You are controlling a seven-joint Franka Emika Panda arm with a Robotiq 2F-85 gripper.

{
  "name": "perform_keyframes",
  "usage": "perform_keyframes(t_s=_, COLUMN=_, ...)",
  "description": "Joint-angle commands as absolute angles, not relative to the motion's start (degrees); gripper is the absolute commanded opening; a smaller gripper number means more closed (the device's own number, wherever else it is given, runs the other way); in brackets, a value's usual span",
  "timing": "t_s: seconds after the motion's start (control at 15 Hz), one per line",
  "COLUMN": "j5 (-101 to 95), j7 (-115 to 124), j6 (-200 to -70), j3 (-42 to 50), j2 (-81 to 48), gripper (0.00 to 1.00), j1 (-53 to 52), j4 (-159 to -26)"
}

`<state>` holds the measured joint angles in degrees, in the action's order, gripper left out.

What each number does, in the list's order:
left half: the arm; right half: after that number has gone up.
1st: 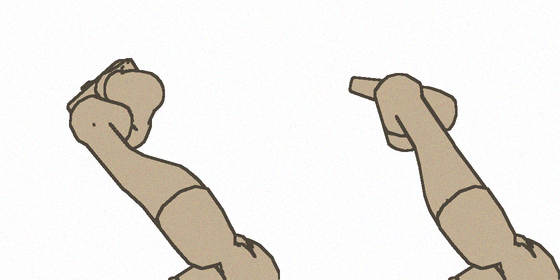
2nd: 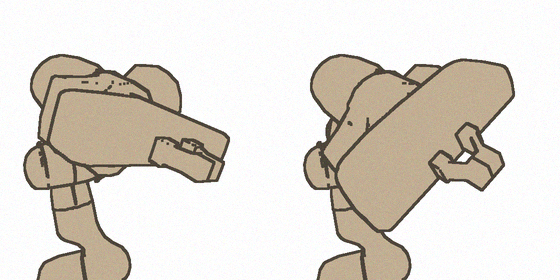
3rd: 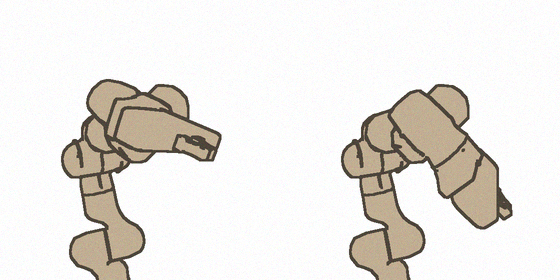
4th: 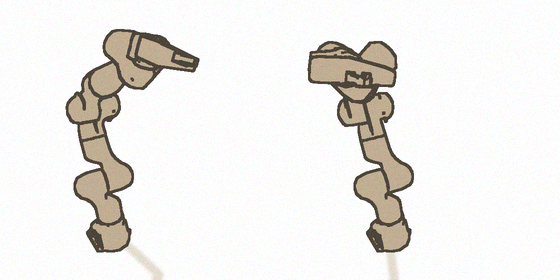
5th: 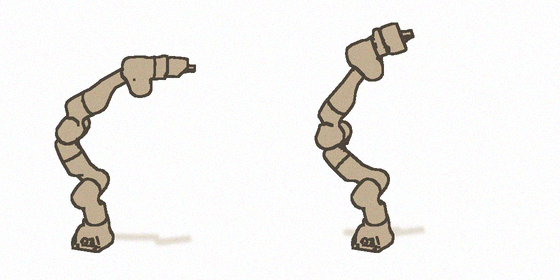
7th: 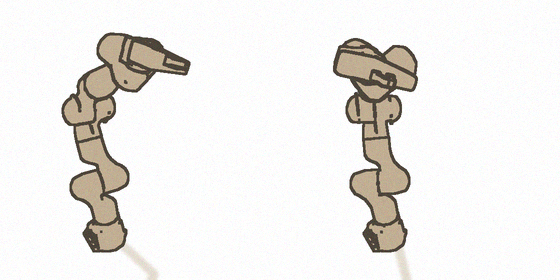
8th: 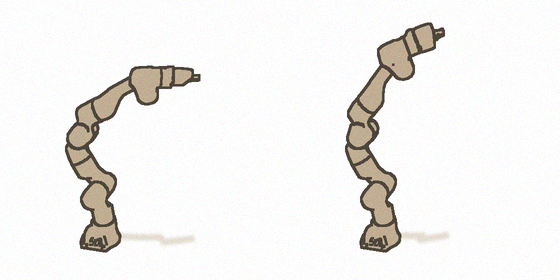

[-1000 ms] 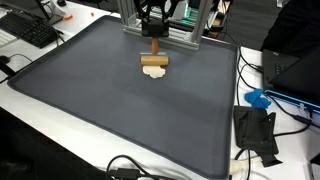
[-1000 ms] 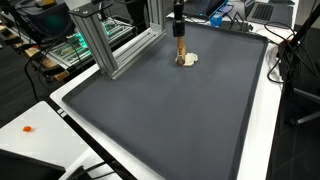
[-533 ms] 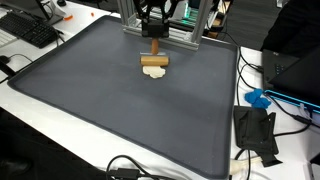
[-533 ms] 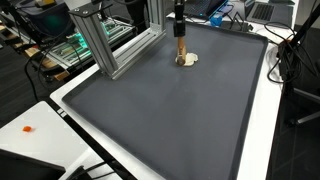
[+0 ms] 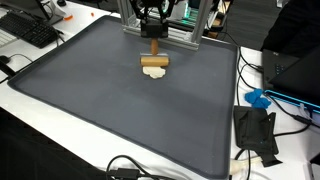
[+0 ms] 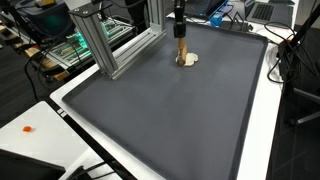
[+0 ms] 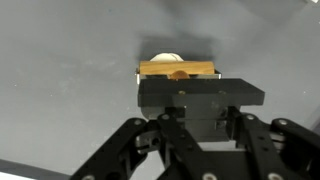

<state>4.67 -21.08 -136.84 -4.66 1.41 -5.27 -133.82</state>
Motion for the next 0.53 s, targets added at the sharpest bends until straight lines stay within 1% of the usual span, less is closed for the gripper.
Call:
perform_keyframes(t_s=0.0, j5=4.56, j7=-19.76, j6=-132.74, j3=-4.81, j2=-2.83, gripper=0.22, j1=-5.37, j4=-134.25)
perform_keyframes(t_s=0.47, j5=6.42, j7=-19.08, j6=-122.45, j3=-4.5, j2=-0.42, gripper=0.22, j1=-4.71, j4=-130.79)
